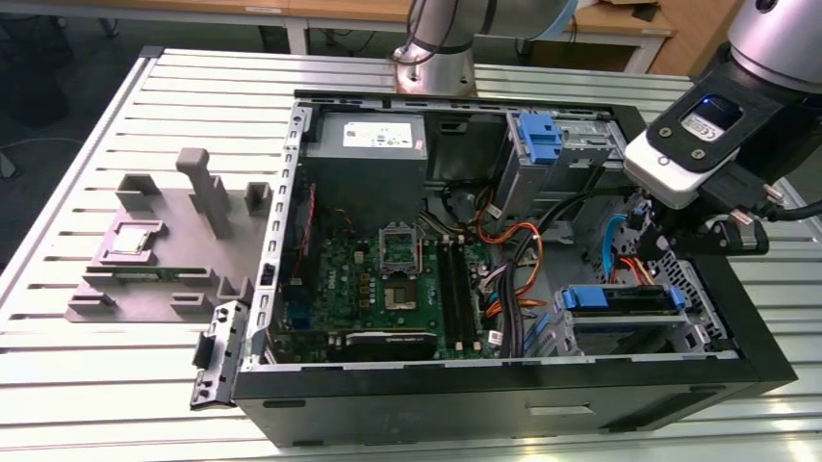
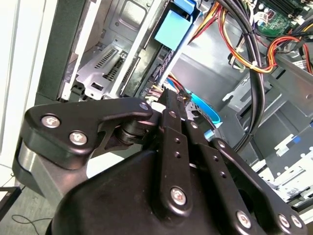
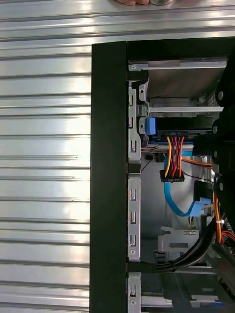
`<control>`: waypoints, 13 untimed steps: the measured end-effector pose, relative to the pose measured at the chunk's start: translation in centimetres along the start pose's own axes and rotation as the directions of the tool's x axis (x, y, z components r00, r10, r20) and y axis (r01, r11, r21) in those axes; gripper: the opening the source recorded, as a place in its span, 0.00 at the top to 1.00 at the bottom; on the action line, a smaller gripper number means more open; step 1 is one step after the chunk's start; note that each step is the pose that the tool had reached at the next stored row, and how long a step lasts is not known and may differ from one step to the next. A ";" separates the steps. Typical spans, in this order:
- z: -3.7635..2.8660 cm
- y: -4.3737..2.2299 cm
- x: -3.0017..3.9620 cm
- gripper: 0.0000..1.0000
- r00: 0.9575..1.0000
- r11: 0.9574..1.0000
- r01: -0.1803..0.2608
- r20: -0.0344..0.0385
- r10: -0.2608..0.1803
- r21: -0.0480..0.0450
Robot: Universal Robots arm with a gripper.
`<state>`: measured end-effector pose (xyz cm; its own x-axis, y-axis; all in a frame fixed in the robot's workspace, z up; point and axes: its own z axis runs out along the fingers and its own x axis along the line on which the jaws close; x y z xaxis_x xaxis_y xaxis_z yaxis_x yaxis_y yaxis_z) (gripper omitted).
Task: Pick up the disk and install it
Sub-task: 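Insert the second disk wire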
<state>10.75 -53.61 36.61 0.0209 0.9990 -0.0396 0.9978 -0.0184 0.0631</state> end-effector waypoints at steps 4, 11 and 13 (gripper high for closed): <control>-0.31 0.01 0.09 0.90 1.000 1.000 0.000 0.000 0.000 0.000; -1.36 0.08 0.14 0.90 1.000 1.000 0.000 0.000 0.000 -0.002; -1.61 0.09 0.22 0.90 1.000 1.000 0.000 0.000 0.000 -0.002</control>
<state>10.75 -53.32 38.22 0.0210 0.9990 -0.0393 0.9977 -0.0184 0.0649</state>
